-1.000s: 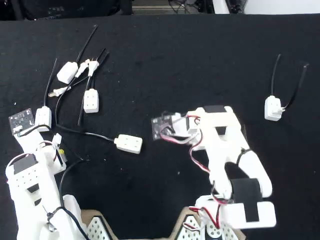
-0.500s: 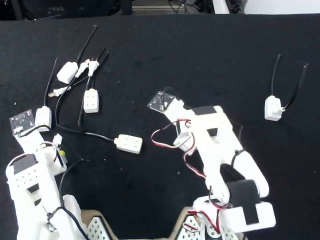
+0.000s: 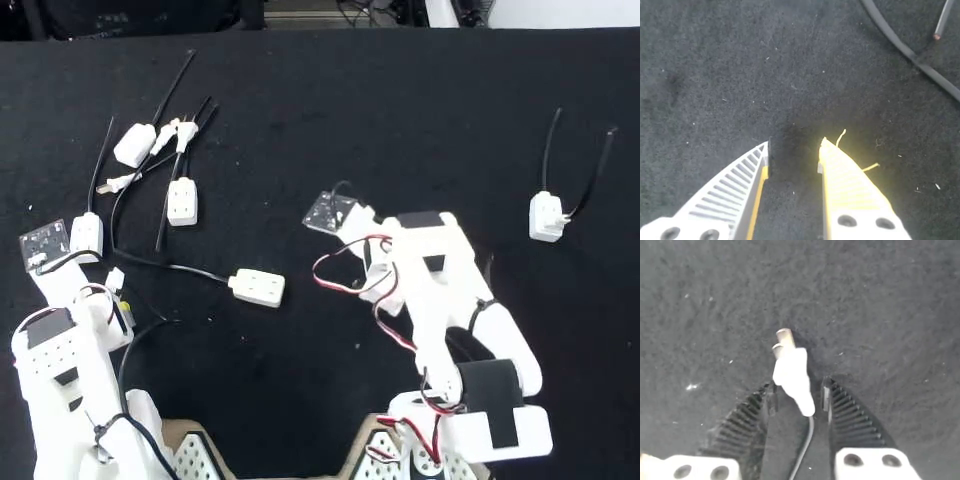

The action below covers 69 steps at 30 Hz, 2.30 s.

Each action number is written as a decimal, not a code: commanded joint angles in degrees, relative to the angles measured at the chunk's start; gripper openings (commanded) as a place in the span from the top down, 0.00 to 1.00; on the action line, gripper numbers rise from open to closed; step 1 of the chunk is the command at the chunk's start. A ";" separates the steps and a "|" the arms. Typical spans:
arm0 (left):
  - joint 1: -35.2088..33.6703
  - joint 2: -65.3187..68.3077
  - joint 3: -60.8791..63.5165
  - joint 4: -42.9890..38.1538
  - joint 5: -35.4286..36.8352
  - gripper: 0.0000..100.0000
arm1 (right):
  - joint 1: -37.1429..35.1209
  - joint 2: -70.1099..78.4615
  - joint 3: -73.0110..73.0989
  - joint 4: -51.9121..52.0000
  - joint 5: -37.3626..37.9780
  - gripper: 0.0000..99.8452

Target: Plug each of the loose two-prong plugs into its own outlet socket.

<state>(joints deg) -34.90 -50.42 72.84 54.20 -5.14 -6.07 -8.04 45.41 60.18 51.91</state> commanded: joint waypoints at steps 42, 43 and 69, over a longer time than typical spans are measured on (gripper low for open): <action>8.31 -0.97 -13.93 -0.53 0.62 0.83 | -18.90 -33.63 5.41 -1.85 -29.01 0.99; 8.48 -0.97 -15.34 -0.53 0.70 0.83 | -18.90 -34.77 5.67 -2.02 -29.89 0.99; 32.92 -0.97 -22.99 -2.20 11.52 0.83 | -20.04 -51.65 31.60 -26.90 -44.13 0.99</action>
<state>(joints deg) -4.48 -50.42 53.67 53.76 4.62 -25.32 -57.98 76.35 36.97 9.10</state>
